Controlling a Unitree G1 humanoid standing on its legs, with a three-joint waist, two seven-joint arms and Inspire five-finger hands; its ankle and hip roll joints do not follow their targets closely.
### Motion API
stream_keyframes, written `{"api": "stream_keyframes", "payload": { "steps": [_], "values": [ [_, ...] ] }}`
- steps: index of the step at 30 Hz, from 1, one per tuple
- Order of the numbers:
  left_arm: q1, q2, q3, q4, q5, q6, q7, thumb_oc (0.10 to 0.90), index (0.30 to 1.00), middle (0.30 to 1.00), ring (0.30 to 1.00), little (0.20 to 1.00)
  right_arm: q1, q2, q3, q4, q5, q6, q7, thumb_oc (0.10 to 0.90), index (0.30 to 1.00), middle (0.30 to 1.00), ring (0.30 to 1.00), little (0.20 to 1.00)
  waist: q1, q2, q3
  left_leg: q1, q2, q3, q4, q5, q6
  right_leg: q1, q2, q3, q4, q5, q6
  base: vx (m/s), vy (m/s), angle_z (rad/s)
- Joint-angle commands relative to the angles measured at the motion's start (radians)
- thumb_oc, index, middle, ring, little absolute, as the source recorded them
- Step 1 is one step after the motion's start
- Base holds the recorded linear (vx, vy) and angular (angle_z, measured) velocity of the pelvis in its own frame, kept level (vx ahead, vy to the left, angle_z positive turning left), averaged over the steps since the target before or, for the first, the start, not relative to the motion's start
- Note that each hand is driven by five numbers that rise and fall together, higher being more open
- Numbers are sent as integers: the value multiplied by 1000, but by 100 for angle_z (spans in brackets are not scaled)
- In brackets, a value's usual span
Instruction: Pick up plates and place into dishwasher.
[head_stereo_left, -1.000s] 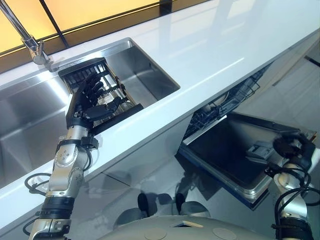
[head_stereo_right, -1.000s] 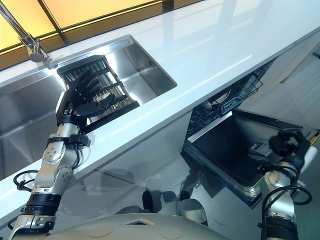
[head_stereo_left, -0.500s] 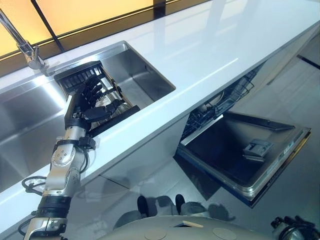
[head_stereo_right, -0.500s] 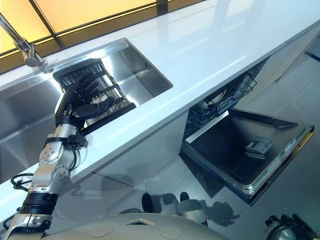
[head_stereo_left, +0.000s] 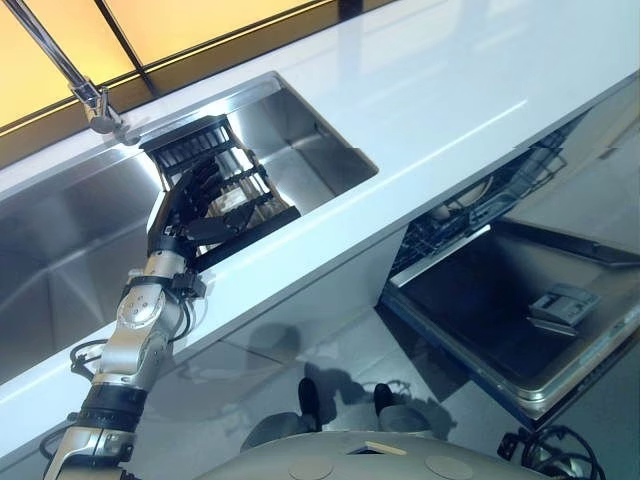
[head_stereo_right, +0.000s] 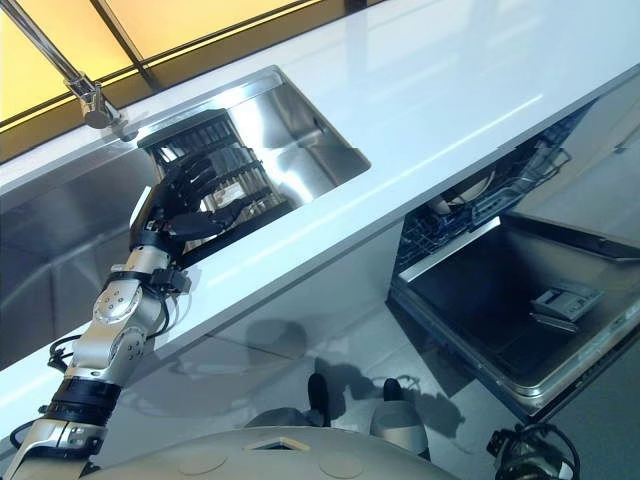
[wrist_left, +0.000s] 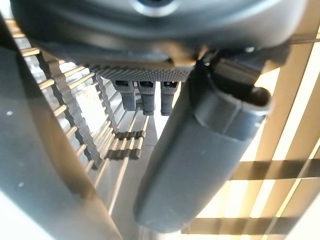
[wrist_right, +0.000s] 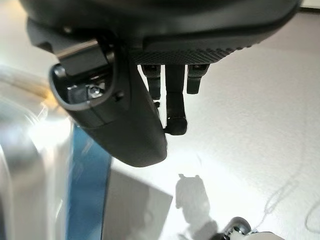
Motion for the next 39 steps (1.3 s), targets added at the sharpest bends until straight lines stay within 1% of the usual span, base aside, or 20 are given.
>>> {"api": "stream_keyframes", "payload": {
  "steps": [1, 3, 5, 7, 8, 10, 12, 13, 15, 16, 18, 22, 25, 33, 34, 35, 36, 37, 39],
  "values": [
    [-176, 48, 35, -81, 4, -101, 22, 800, 900, 900, 900, 900, -104, -85, 40, -62, -41, -163, -53, 800, 900, 900, 900, 900, 26, -2, 44, -3, -62, 17, 77, -134, 1, -100, 14, -27, 108, 2, 28, -42, -28, 1],
    [-173, 43, 29, -89, 5, -105, 32, 800, 900, 900, 900, 900, -118, -86, 61, -134, -86, -206, -114, 800, 900, 900, 900, 900, 26, 7, 48, -1, -64, 16, 79, -132, 0, -95, 12, -32, 107, 0, 27, 0, 0, 0],
    [-171, 36, 26, -92, 11, -107, 39, 800, 900, 900, 900, 900, -127, -82, 72, -197, -113, -229, -171, 800, 900, 900, 900, 900, 24, 11, 49, 1, -64, 15, 81, -132, -1, -93, 11, -35, 108, -1, 26, 0, 0, 0],
    [-159, 26, 23, -101, 15, -110, 51, 800, 900, 900, 900, 900, -129, -80, 94, -304, -180, -242, -239, 800, 900, 900, 900, 900, 21, 16, 48, 5, -64, 17, 83, -133, -1, -90, 9, -40, 111, -3, 25, 19, 36, -2],
    [-151, 19, 20, -105, 19, -111, 56, 800, 900, 900, 900, 900, -131, -80, 113, -369, -240, -244, -277, 800, 900, 900, 900, 900, 19, 18, 45, 9, -65, 18, 84, -135, -1, -87, 8, -41, 111, -5, 24, 28, 36, -5],
    [-140, 11, 17, -112, 21, -108, 63, 800, 900, 900, 900, 900, -132, -86, 143, -466, -316, -249, -314, 800, 900, 900, 900, 900, 17, 17, 42, 15, -65, 18, 86, -139, 1, -81, 6, -45, 113, -7, 23, 30, 31, -6],
    [-125, 2, 9, -111, 25, -117, 70, 800, 900, 900, 900, 900, -133, -94, 174, -587, -422, -253, -346, 800, 900, 900, 900, 900, 14, 13, 39, 20, -66, 18, 90, -142, 3, -79, 4, -47, 116, -9, 23, 43, 32, -1],
    [-120, -3, 8, -109, 27, -121, 71, 800, 900, 900, 900, 900, -132, -95, 181, -627, -455, -259, -349, 800, 900, 900, 900, 900, 12, 12, 38, 21, -67, 19, 92, -143, 4, -77, 4, -47, 116, -9, 23, 51, 38, -8],
    [-102, -15, 3, -100, 33, -135, 72, 800, 900, 900, 900, 900, -134, -102, 205, -763, -562, -280, -354, 800, 900, 900, 900, 900, 8, 7, 30, 29, -69, 23, 90, -147, 6, -73, 4, -46, 114, -10, 25, 57, 41, -17],
    [-99, -17, 2, -99, 34, -136, 73, 800, 900, 900, 900, 900, -136, -104, 207, -791, -577, -278, -353, 800, 900, 900, 900, 900, 8, 5, 29, 30, -69, 23, 90, -148, 6, -73, 5, -46, 114, -10, 26, 58, 31, -16],
    [-88, -27, -2, -99, 40, -139, 80, 800, 900, 900, 900, 900, -142, -104, 220, -880, -633, -322, -336, 800, 900, 900, 900, 900, 7, -2, 25, 38, -70, 28, 88, -151, 7, -70, 4, -47, 111, -9, 29, 56, 26, -17],
    [-83, -33, -6, -93, 41, -139, 77, 800, 900, 900, 900, 900, -168, -105, 242, -980, -712, -363, -310, 800, 900, 900, 900, 900, 9, -14, 20, 49, -72, 29, 83, -155, 9, -62, 4, -46, 102, -4, 34, 50, 22, -14],
    [-78, -36, -5, -87, 40, -139, 66, 800, 900, 900, 900, 900, -186, -91, 252, -1027, -708, -396, -269, 800, 900, 900, 900, 900, 14, -26, 12, 54, -72, 29, 79, -156, 9, -57, 4, -47, 96, -2, 37, 41, 10, -7],
    [-41, -54, 3, -98, 52, -136, 45, 800, 900, 900, 900, 900, -178, -68, 271, -1136, -764, -421, -181, 800, 900, 900, 900, 900, 32, -49, -3, 70, -69, 21, 72, -154, 14, -35, 7, -58, 81, 5, 37, 40, 8, 5],
    [-38, -55, 3, -99, 52, -136, 42, 800, 900, 900, 900, 900, -178, -69, 276, -1149, -761, -430, -158, 800, 900, 900, 900, 900, 35, -52, -4, 72, -69, 20, 73, -154, 14, -32, 6, -60, 79, 6, 36, 39, 14, 14],
    [-34, -56, 5, -101, 54, -135, 38, 800, 900, 900, 900, 900, -180, -70, 280, -1170, -725, -445, -103, 800, 900, 900, 900, 900, 38, -56, -7, 74, -68, 19, 73, -155, 14, -29, 6, -62, 77, 6, 37, 37, 14, 10],
    [-31, -56, 6, -102, 53, -134, 35, 800, 900, 900, 900, 900, -180, -70, 282, -1183, -698, -452, -72, 800, 900, 900, 900, 900, 40, -58, -8, 76, -68, 19, 72, -155, 13, -26, 6, -64, 76, 6, 37, 51, 18, 8],
    [-26, -58, 8, -100, 53, -137, 30, 800, 900, 900, 900, 900, -177, -68, 284, -1208, -666, -476, -40, 800, 900, 900, 900, 900, 44, -63, -10, 80, -67, 19, 71, -155, 12, -21, 6, -67, 73, 7, 37, 45, 16, 9],
    [-21, -61, 13, -94, 55, -141, 23, 800, 900, 900, 900, 900, -172, -63, 279, -1231, -648, -491, -16, 800, 900, 900, 900, 900, 46, -69, -14, 82, -66, 19, 70, -156, 11, -17, 6, -69, 71, 7, 38, 38, 16, 16]
  ]
}}
